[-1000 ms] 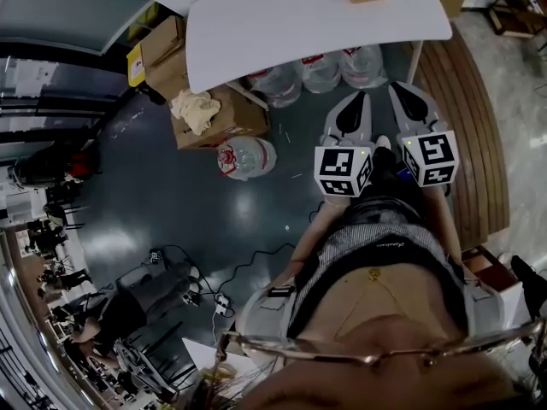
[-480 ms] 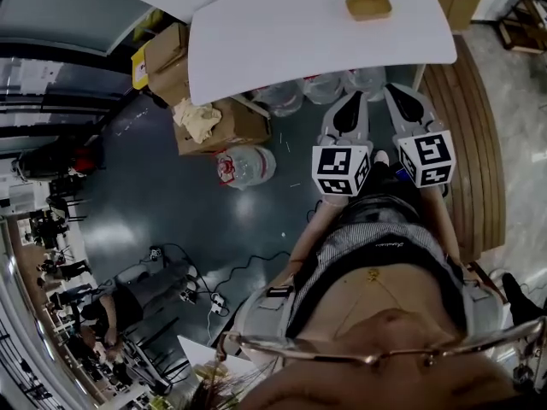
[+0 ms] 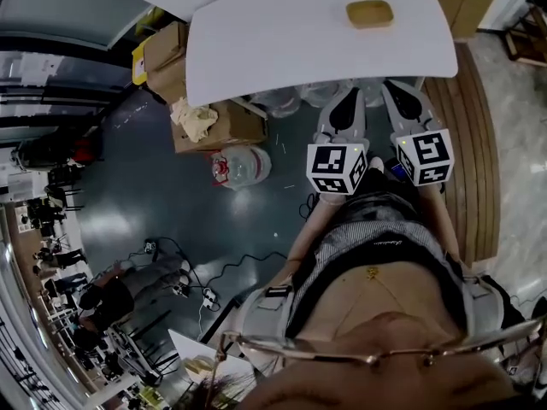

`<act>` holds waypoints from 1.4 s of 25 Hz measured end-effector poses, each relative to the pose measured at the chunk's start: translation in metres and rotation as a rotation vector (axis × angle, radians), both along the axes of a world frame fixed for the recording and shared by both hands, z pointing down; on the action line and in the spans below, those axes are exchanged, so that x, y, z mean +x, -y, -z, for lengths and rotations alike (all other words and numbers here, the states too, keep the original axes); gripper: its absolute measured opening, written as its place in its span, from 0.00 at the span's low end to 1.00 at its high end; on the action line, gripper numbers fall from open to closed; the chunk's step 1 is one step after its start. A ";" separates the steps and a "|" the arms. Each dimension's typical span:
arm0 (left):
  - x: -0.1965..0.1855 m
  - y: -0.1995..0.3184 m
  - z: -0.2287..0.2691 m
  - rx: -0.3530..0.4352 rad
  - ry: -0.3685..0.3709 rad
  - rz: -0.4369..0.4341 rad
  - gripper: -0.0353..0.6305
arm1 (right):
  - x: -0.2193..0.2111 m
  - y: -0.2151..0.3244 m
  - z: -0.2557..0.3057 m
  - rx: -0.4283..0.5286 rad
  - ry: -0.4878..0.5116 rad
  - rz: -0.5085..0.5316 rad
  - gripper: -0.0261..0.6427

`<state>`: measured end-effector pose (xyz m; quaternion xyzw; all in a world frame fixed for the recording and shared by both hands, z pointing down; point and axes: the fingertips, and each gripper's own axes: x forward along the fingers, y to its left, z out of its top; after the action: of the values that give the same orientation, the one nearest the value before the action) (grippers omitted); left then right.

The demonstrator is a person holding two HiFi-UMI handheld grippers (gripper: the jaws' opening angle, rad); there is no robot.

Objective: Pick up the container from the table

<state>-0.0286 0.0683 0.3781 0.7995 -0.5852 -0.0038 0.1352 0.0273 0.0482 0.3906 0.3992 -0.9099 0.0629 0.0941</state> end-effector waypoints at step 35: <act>-0.060 0.156 -0.023 -0.068 -0.052 -0.245 0.05 | -0.055 0.139 -0.018 -0.038 -0.034 -0.243 0.08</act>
<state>-0.0881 -0.0872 0.4007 0.8595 -0.4795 0.0118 0.1766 -0.0275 -0.0904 0.4088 0.5057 -0.8516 0.0844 0.1088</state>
